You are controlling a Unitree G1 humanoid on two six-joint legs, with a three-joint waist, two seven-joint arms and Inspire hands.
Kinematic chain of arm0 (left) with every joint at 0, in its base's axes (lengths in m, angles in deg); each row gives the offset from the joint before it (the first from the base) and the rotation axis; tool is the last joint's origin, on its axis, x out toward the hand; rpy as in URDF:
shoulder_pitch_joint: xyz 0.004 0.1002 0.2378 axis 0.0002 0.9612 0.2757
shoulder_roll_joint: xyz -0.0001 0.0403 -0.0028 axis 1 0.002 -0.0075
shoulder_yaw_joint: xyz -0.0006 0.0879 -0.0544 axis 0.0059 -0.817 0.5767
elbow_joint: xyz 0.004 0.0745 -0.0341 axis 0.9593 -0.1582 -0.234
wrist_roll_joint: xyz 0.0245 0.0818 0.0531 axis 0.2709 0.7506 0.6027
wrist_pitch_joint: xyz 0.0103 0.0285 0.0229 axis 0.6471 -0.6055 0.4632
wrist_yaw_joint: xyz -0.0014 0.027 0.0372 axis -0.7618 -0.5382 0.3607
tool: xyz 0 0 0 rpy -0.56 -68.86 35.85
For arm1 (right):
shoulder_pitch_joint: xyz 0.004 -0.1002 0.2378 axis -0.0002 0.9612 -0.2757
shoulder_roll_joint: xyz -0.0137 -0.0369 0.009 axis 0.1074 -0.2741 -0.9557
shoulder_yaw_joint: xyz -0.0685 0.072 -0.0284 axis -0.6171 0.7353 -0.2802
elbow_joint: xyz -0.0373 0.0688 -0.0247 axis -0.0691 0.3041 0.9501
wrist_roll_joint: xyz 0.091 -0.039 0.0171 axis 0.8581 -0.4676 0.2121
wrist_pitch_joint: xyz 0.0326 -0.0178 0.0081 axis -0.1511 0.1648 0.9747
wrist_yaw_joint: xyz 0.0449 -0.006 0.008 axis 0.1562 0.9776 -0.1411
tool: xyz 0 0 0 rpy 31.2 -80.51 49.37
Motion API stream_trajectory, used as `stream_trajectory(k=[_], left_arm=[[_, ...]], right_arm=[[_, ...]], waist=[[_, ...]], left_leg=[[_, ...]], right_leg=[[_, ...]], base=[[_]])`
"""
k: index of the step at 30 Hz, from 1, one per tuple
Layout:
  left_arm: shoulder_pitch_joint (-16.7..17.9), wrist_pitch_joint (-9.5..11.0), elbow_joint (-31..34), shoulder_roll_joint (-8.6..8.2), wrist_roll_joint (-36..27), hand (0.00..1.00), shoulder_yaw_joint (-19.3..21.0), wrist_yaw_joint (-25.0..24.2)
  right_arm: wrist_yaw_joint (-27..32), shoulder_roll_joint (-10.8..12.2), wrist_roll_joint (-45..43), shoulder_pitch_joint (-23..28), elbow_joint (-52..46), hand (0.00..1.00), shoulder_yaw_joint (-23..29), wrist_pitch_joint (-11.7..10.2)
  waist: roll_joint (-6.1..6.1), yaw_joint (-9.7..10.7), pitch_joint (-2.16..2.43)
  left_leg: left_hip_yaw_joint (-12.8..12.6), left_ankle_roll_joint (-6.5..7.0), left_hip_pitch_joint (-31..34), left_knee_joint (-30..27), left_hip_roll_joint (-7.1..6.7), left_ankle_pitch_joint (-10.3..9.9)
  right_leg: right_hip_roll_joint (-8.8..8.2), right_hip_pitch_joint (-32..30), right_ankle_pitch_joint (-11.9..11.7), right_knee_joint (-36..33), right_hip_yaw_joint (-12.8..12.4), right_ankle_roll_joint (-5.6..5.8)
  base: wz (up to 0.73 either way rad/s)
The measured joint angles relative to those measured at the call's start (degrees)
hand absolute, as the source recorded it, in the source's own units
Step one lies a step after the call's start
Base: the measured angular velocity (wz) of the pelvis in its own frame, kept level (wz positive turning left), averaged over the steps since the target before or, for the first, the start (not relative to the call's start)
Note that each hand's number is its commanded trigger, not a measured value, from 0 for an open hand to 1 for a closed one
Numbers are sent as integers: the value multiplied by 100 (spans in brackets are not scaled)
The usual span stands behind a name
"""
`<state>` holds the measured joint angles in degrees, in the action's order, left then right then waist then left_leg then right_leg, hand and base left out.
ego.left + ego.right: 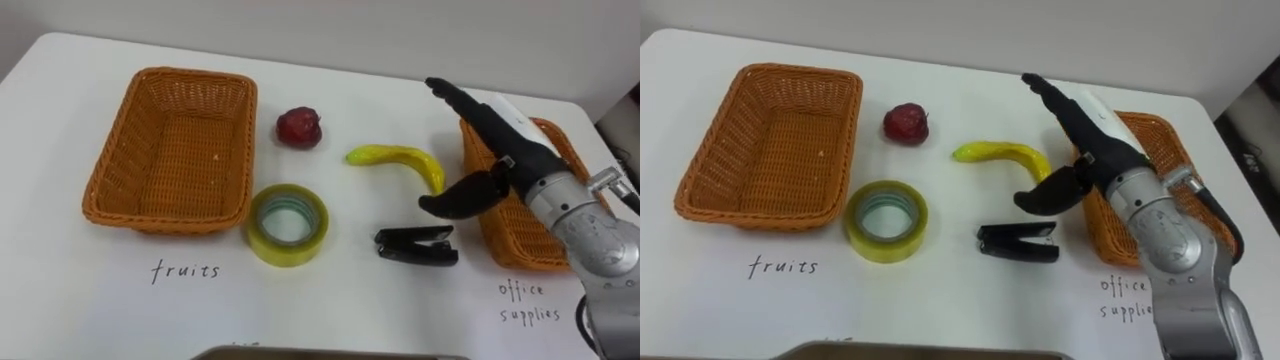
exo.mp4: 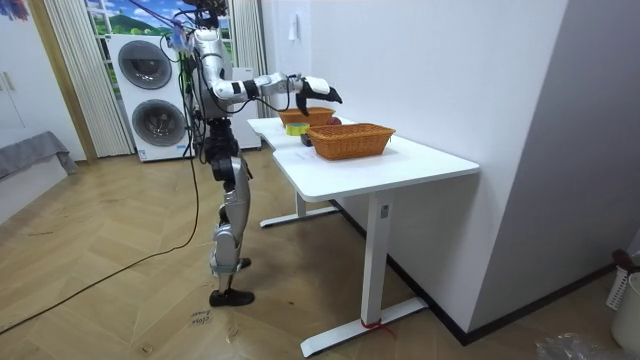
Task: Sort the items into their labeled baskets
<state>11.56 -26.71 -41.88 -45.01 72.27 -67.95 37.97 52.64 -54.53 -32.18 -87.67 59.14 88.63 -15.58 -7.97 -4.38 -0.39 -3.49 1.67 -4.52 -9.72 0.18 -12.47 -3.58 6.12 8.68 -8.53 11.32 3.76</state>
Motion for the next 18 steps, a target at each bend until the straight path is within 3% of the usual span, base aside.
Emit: stream_trajectory(k=[5, 13, 18], left_arm=[[5, 0, -1, 9, -23, 0, -3, -1], [-63, -18, -2, 28, -5, 0, -67, -10], [-218, -15, -13, 36, -10, 0, -67, -10]], right_arm=[[-260, -4, 2, 5, -2, 0, -38, 22], [-622, -5, -404, -1, -4, 0, -343, 249], [-743, -5, -640, 1, 38, 0, -529, 255]], waist=[[-18, -56, 5], [-81, -82, 30], [-27, -85, -17]], left_leg=[[46, 0, 7, 9, -3, 0], [75, 0, 75, 3, -6, 0], [93, 0, 89, -3, -8, 1]], right_leg=[[-3, 31, 0, -1, 58, 0], [-4, -21, 0, 0, 135, 0], [-7, -38, 0, 19, 124, 0]], base=[[4], [1], [1]])
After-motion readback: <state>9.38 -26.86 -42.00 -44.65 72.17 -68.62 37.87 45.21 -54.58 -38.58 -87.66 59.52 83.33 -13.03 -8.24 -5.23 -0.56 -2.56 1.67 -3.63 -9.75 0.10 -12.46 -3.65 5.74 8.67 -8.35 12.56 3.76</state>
